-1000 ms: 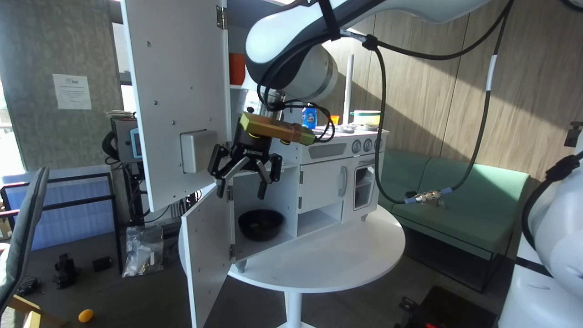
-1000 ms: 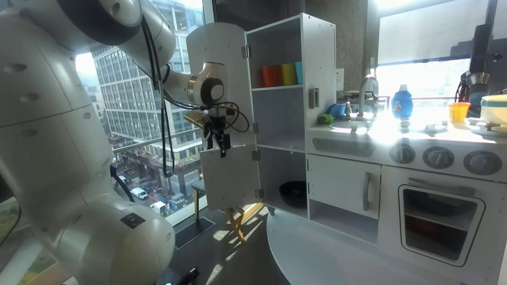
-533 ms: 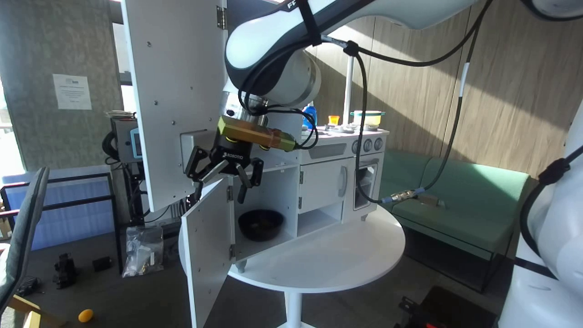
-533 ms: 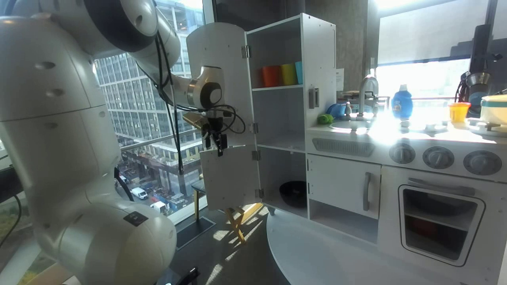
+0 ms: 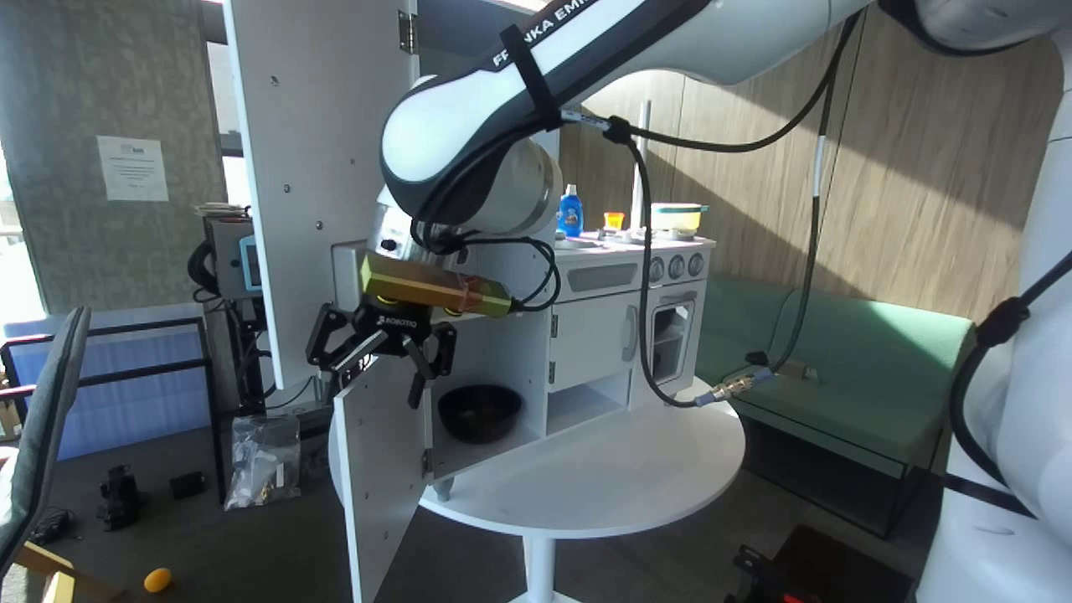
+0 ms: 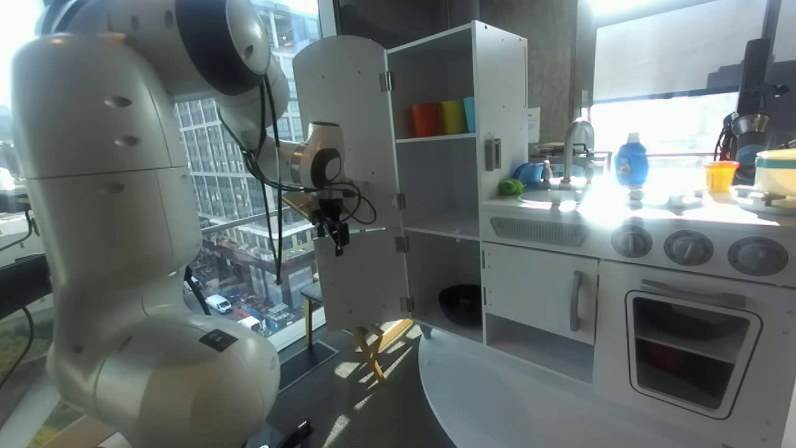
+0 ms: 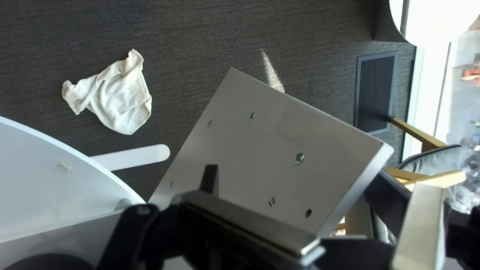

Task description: Close all the cabinet doors

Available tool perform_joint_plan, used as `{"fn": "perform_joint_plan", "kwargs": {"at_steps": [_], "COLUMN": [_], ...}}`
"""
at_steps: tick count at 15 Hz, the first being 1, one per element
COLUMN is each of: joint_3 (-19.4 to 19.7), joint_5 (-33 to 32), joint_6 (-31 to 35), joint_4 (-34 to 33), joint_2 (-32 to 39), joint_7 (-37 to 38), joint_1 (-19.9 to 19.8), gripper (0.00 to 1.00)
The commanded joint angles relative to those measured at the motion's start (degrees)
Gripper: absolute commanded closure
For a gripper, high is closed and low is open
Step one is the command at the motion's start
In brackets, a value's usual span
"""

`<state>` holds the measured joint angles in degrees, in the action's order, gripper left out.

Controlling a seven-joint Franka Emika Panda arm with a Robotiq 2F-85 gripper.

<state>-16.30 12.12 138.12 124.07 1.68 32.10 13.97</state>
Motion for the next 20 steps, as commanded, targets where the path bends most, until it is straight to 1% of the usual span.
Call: {"fn": "perform_joint_plan", "kwargs": {"at_steps": [1,6,10,13,18,20], "joint_3": [1.18,3.33,5.28,5.84,4.86,4.89], "joint_5": [-4.31,-12.92,-20.09,-24.24,-30.33,-32.17], "joint_6": [1.04,2.96,0.60,-4.75,-15.77,-18.69], "joint_4": [-0.62,1.33,2.24,3.00,4.58,4.90], "joint_2": [0.96,-0.67,-2.21,-4.20,-8.63,-9.45], "joint_7": [3.31,7.98,13.14,16.36,20.67,22.38], "joint_1": [0.46,-0.14,-1.09,-1.68,-2.52,-3.28], "gripper": [0.00,0.00,0.00,0.00,0.00,0.00]}}
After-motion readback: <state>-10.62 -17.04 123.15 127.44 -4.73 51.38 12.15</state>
